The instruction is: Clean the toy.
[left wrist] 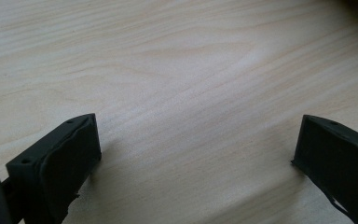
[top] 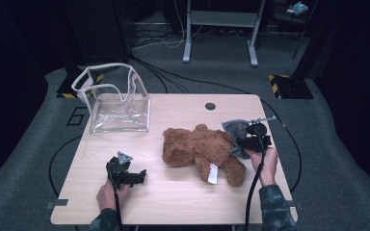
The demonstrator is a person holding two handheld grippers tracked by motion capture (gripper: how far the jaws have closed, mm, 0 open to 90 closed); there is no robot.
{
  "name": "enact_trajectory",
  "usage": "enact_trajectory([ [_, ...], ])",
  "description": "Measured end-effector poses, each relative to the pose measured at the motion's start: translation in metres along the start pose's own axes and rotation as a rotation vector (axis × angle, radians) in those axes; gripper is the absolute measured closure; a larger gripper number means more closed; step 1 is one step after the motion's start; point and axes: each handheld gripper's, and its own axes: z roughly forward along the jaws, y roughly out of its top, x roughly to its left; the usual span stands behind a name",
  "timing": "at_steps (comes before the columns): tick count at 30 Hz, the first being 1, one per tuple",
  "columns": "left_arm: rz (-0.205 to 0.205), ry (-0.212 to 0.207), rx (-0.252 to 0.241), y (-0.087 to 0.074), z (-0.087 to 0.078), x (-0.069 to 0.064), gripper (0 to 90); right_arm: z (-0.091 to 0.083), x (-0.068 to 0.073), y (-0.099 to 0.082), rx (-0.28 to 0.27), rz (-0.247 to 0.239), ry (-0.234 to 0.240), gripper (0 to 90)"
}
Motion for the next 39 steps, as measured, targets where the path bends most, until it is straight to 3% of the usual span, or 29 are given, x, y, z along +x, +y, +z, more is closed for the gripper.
enact_trajectory([
  [8,0.000,0.000,0.000,0.000,0.000,0.000,0.0,0.027,0.007,-0.008,0.055,-0.020,-0.031,72.9],
  [14,-0.002,0.000,-0.001,0.000,0.000,0.000,0.0,0.044,-0.001,-0.019,0.109,-0.025,-0.066,72.8],
  [18,0.000,-0.002,0.006,0.000,0.000,0.000,0.1,0.051,-0.009,-0.025,0.127,0.001,-0.071,72.8],
  [22,0.000,-0.002,0.005,0.000,0.000,0.000,0.1,0.046,-0.014,-0.027,0.127,0.008,-0.078,72.7],
  [26,0.000,-0.002,0.005,0.000,0.000,0.000,0.0,0.027,-0.019,-0.029,0.081,0.032,-0.055,72.6],
  [27,0.000,-0.003,0.004,0.000,0.000,0.000,0.1,0.018,-0.019,-0.030,0.064,0.054,-0.044,72.6],
  [30,0.000,-0.002,0.005,0.000,0.000,0.000,0.0,-0.009,-0.017,-0.032,-0.001,0.040,-0.007,72.5],
  [33,0.000,-0.002,0.005,0.000,0.000,0.000,0.1,-0.020,-0.012,-0.032,-0.028,0.024,-0.007,72.4],
  [34,-0.001,0.000,0.000,0.000,0.000,0.000,0.1,-0.028,-0.005,-0.032,-0.049,-0.001,0.001,72.4],
  [37,0.000,0.000,0.001,0.000,0.000,0.000,0.1,-0.031,0.002,-0.032,-0.059,-0.018,0.007,72.2],
  [39,-0.001,0.000,0.000,0.000,0.000,0.000,0.1,-0.032,0.016,-0.033,-0.068,-0.038,0.046,71.9],
])
